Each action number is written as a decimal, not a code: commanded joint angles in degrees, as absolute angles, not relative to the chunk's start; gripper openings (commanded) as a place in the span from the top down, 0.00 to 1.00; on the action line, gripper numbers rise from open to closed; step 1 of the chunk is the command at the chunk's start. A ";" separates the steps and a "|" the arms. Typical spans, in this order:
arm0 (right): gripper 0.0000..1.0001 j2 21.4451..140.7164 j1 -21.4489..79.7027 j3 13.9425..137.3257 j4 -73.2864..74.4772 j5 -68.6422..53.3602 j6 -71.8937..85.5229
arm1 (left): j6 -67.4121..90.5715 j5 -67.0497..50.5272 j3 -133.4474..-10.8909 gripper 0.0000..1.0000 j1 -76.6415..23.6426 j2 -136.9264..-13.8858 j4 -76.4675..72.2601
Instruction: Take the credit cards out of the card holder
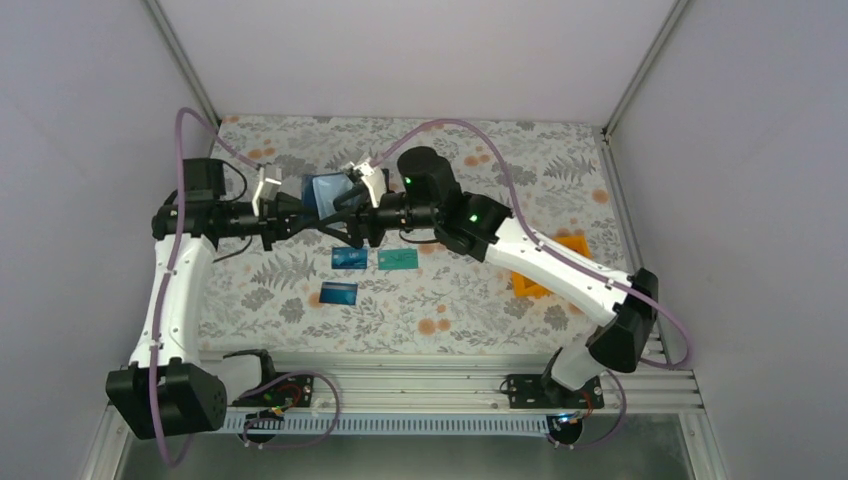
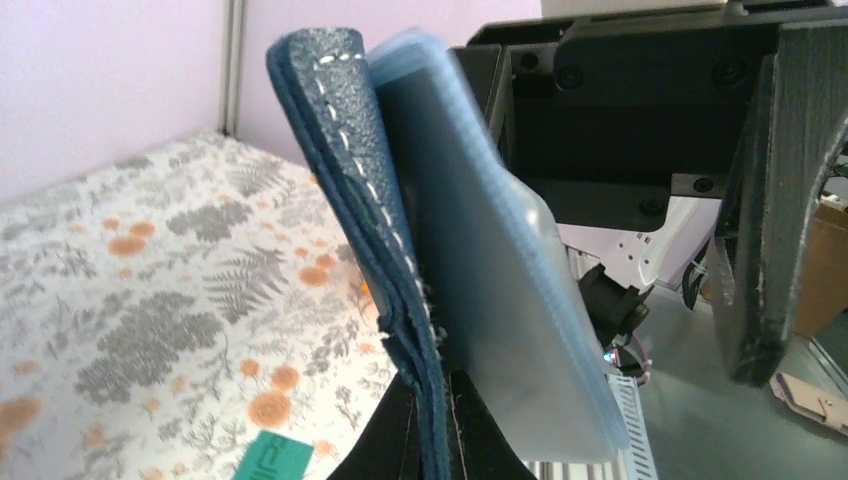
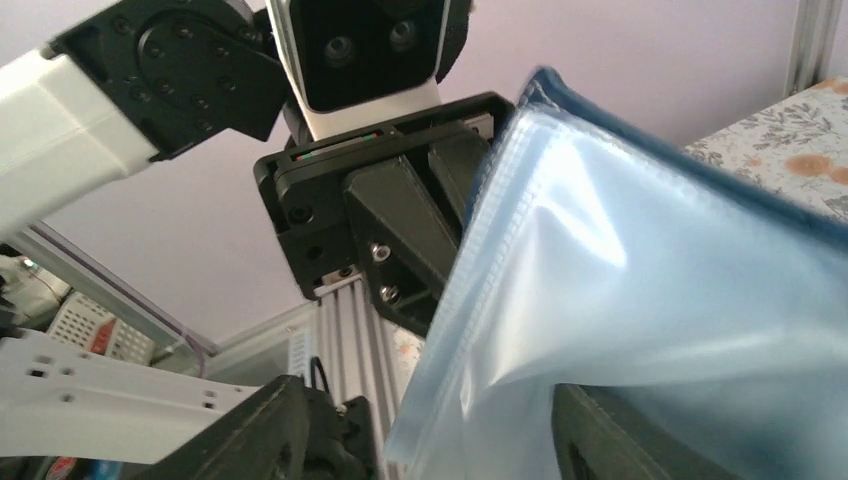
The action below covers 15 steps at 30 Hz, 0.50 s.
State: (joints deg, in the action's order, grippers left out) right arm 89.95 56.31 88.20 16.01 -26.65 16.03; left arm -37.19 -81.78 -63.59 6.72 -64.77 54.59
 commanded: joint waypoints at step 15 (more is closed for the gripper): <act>0.21 74.45 51.91 90.59 17.52 -18.80 8.32 | -59.63 -91.88 -80.72 0.98 10.48 -69.86 77.71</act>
State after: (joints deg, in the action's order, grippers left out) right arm 78.28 54.63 91.09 17.61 -26.15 9.37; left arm -57.76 -87.09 -77.91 10.24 -70.72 76.49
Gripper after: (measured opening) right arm 0.786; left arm 0.044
